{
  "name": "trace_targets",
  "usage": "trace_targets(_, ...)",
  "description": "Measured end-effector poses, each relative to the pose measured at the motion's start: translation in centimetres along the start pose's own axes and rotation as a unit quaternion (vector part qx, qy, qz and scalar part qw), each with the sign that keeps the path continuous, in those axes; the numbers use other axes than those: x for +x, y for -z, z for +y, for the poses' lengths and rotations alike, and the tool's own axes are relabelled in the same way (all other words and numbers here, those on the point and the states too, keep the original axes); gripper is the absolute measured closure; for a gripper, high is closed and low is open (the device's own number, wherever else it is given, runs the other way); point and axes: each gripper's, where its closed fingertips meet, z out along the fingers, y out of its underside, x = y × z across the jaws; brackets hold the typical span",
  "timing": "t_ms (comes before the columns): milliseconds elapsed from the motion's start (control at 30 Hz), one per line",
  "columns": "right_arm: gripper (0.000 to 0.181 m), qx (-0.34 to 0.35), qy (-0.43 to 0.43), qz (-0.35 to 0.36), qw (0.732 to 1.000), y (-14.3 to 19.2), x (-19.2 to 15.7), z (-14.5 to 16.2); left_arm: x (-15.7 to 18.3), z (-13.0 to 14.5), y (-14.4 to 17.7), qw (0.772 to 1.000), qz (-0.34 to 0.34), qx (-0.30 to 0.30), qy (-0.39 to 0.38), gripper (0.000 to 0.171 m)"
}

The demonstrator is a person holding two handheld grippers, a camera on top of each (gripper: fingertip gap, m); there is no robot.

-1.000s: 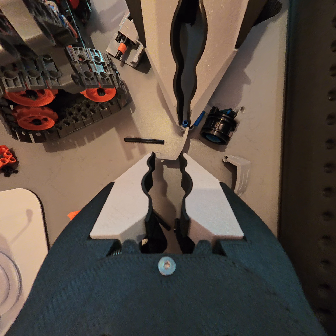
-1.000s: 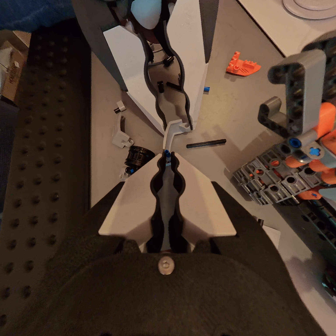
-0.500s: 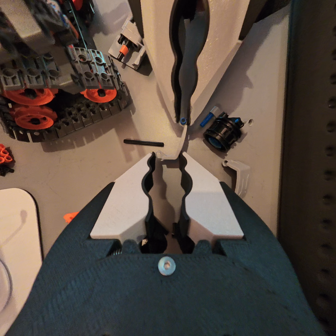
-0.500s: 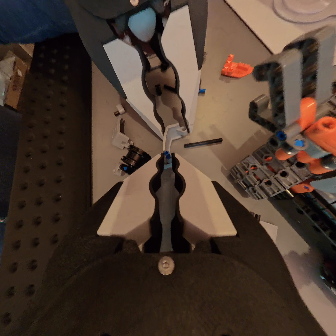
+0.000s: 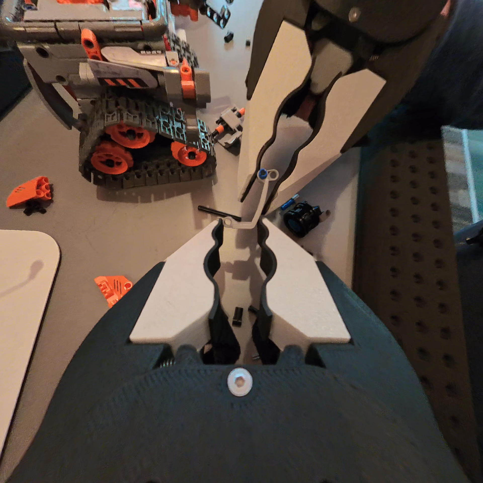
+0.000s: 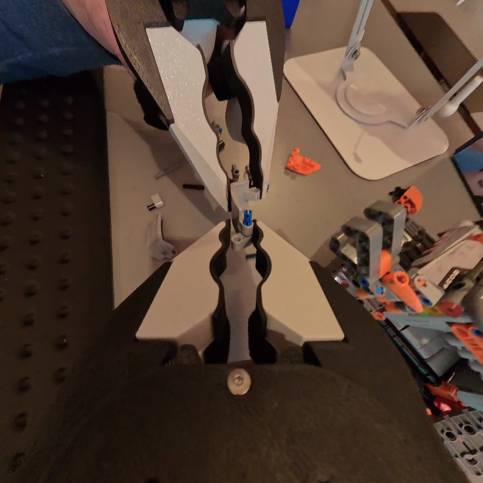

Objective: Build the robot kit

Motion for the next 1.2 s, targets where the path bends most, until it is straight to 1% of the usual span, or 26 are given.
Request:
trace_targets(133, 0.167, 0.02, 0.017, 0.016, 1.0, 0.1, 0.5, -1.6, -0.4, -0.8, 0.9, 0.999, 0.012, 0.036, 0.019, 0.148)
trace_targets(333, 0.17, 0.057, 0.001, 0.006, 0.998, 0.5, 0.7, -3.6, -0.7, -1.9, 2.5, 0.994, 0.042, 0.096, 0.044, 0.148)
trace_targets(500, 0.17, 0.101, -0.016, 0.007, 0.995, 1.0, 1.1, -5.4, -1.1, -3.1, 4.1, 0.985, 0.057, 0.15, 0.059, 0.149)
trace_targets(600, 0.17, 0.118, -0.016, 0.017, 0.993, 1.1, 1.3, -6.1, -1.2, -3.4, 4.7, 0.98, 0.07, 0.171, 0.069, 0.152)
trace_targets(633, 0.17, 0.122, -0.018, 0.019, 0.992, 1.1, 1.4, -6.2, -1.1, -3.5, 4.9, 0.979, 0.074, 0.179, 0.069, 0.156)
trace_targets(733, 0.171, 0.138, -0.032, 0.02, 0.99, 1.3, 1.6, -6.6, -1.2, -4.0, 5.3, 0.976, 0.07, 0.196, 0.067, 0.156)
trace_targets(833, 0.171, 0.151, -0.05, 0.017, 0.987, 1.5, 1.7, -6.7, -1.3, -4.3, 5.5, 0.976, 0.055, 0.204, 0.048, 0.155)
trace_targets(933, 0.171, 0.172, -0.082, 0.006, 0.982, 1.7, 2.0, -6.8, -1.2, -4.9, 6.3, 0.972, 0.046, 0.231, 0.024, 0.146)
trace_targets(1000, 0.171, 0.183, -0.1, -0.002, 0.978, 1.9, 2.3, -6.8, -1.0, -5.2, 6.7, 0.971, 0.038, 0.238, 0.006, 0.142)
trace_targets(1100, 0.171, 0.189, -0.114, -0.011, 0.975, 2.0, 2.3, -6.8, -1.1, -5.5, 6.7, 0.971, 0.006, 0.238, -0.026, 0.136)
trace_targets(1200, 0.171, 0.198, -0.13, -0.023, 0.971, 2.0, 2.2, -7.0, -1.3, -5.7, 6.7, 0.968, -0.052, 0.23, -0.085, 0.131)
